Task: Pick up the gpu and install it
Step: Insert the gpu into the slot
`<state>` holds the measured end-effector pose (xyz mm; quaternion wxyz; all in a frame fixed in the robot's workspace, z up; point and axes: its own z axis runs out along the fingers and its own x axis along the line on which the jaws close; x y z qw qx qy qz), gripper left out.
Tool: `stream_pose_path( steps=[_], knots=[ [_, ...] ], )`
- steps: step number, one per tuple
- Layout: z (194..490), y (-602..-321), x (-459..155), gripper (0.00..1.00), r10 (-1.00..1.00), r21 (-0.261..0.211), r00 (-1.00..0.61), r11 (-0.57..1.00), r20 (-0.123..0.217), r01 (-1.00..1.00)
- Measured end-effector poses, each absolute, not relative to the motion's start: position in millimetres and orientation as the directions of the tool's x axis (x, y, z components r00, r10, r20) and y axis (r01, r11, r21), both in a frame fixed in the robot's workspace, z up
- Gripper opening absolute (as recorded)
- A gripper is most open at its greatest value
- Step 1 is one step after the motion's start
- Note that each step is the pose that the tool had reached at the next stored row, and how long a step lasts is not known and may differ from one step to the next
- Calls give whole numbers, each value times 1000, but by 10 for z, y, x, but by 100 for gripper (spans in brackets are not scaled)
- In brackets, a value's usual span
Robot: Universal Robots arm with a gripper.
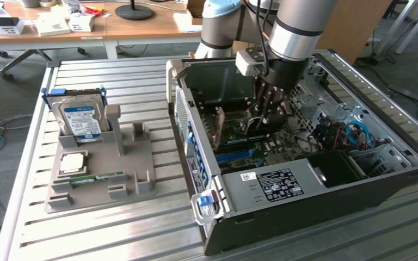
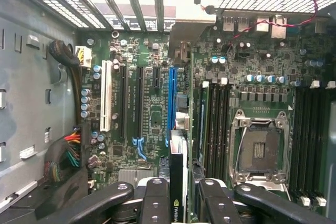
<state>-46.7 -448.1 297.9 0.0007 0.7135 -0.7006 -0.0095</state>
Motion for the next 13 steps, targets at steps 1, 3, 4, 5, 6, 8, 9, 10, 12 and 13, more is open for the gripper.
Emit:
stream_pose_path(
  steps=[1, 3, 4, 5, 6, 8, 9, 10, 12, 13],
  knots=[
    [2978, -4480, -471, 26, -1000, 14, 18, -18, -12, -1000],
    [2971, -4480, -470, 26, -1000, 14, 18, -18, -13, -1000],
    [2966, -4480, -470, 26, -1000, 14, 18, -18, -13, -1000],
    [2960, -4480, -470, 26, -1000, 14, 18, -18, -13, -1000],
    [2954, -4480, -471, 26, -1000, 14, 18, -18, -13, -1000],
    [2942, -4480, -471, 26, -1000, 14, 18, -18, -12, -1000],
    [2938, -4480, -471, 26, -1000, 14, 18, -18, -12, -1000],
    [2933, -4480, -471, 26, -1000, 13, 18, -18, -12, -1000],
    [2921, -4480, -472, 26, -1000, 13, 18, -18, -12, -1000],
    [2914, -4480, -472, 26, -1000, 13, 18, -18, -13, -1000]
  ],
)
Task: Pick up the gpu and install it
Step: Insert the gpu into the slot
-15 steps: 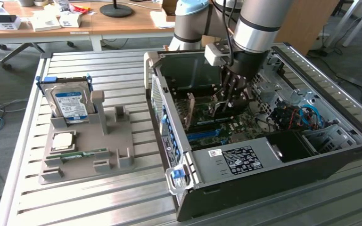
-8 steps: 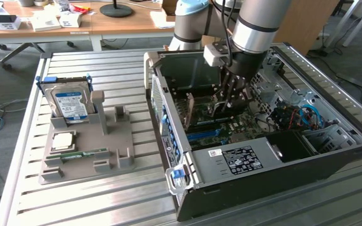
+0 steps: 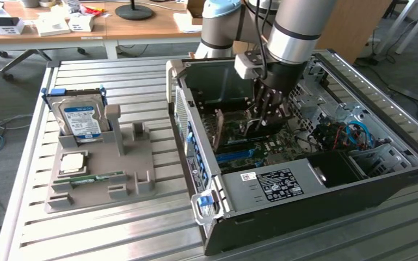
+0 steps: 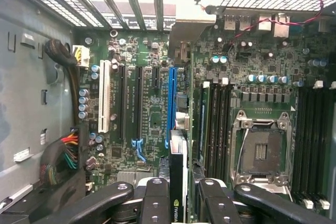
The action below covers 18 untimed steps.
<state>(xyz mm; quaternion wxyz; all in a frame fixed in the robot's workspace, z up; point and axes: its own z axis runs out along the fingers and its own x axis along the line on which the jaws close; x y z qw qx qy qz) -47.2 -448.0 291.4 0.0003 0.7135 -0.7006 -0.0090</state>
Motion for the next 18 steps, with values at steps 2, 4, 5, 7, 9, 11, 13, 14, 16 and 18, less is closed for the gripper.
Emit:
stream_pose_path(
  steps=[2, 4, 5, 7, 9, 11, 13, 14, 16, 18],
  knots=[
    [2900, -4480, -472, 26, -1000, 13, 18, -18, -13, -1000],
    [2894, -4480, -472, 26, -1000, 13, 18, -18, -12, -1000],
    [2894, -4480, -472, 26, -1000, 13, 18, -18, -12, -1000],
    [2894, -4480, -473, 26, -1000, 13, 18, -18, -12, -1000],
    [2893, -4480, -473, 26, -1000, 13, 18, -18, -12, -1000],
    [2892, -4479, -485, 26, -1000, 13, 18, -18, -13, -1000],
    [2892, -4479, -507, 26, -1000, 12, 18, -18, -13, -1000],
    [2893, -4479, -519, 26, -1000, 12, 18, -18, -12, -1000],
    [2893, -4479, -540, 26, -1000, 12, 18, -18, -12, -1000],
    [2893, -4479, -554, 26, -1000, 12, 18, -18, -12, -1000]
  ],
)
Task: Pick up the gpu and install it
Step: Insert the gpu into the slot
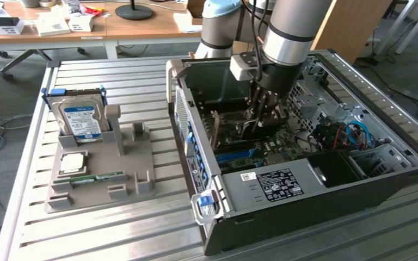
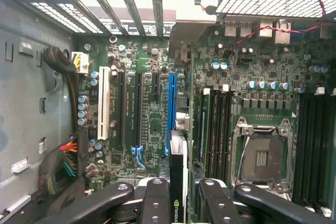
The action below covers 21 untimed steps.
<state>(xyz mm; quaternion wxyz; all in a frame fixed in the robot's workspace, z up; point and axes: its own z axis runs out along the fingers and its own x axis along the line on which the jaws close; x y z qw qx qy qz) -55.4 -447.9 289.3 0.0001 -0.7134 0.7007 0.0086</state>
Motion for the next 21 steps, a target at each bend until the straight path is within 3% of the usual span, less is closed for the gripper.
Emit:
stream_pose_path(
  steps=[21],
  knots=[
    [2855, -4478, -571, 26, -1000, 12, 18, -18, -13, -1000]
  ],
)
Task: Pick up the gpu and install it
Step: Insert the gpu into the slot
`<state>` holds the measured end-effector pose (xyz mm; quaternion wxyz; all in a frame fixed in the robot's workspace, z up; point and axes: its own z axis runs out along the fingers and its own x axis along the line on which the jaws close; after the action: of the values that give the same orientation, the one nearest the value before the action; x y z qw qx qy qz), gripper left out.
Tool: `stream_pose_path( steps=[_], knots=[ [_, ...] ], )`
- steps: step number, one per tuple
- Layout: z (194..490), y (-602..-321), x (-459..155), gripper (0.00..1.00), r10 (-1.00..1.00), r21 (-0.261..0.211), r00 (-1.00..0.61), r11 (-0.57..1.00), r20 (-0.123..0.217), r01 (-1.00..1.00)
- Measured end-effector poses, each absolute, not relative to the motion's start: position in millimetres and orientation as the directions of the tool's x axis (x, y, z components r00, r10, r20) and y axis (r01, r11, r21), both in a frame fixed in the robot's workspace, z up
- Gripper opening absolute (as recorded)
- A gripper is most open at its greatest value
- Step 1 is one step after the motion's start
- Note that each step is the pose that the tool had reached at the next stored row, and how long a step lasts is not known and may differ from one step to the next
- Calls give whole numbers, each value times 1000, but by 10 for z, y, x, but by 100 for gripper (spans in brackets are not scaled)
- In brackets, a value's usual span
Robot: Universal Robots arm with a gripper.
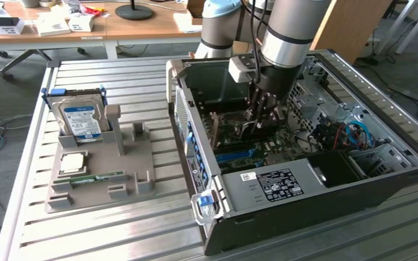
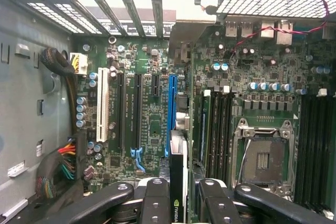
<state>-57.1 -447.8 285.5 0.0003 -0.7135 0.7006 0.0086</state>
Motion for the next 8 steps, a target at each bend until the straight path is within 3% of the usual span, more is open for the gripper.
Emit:
stream_pose_path(
  steps=[8],
  knots=[
    [2857, -4479, -594, 26, -1000, 12, 18, -18, -12, -1000]
  ],
)
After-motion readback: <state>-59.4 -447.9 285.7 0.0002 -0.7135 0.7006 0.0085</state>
